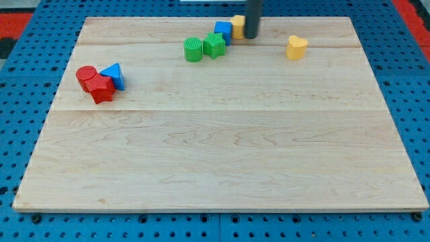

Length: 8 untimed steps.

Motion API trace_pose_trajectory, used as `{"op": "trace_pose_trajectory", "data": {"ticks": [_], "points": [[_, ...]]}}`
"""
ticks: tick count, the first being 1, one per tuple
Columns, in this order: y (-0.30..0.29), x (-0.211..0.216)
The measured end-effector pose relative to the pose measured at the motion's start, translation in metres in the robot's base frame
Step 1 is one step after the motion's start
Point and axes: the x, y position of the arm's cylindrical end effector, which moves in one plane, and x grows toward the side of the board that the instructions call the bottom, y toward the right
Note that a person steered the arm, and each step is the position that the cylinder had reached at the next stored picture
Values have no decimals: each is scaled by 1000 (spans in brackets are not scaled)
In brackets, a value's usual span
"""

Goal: Move the heart to the bottom of the hexagon

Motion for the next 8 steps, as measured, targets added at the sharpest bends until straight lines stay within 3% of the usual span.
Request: {"op": "trace_pose_trajectory", "data": {"ticks": [2, 3, 4, 5, 6, 7, 8], "points": [[173, -51], [175, 39], [148, 52], [54, 28], [18, 36], [126, 46], [138, 26]]}}
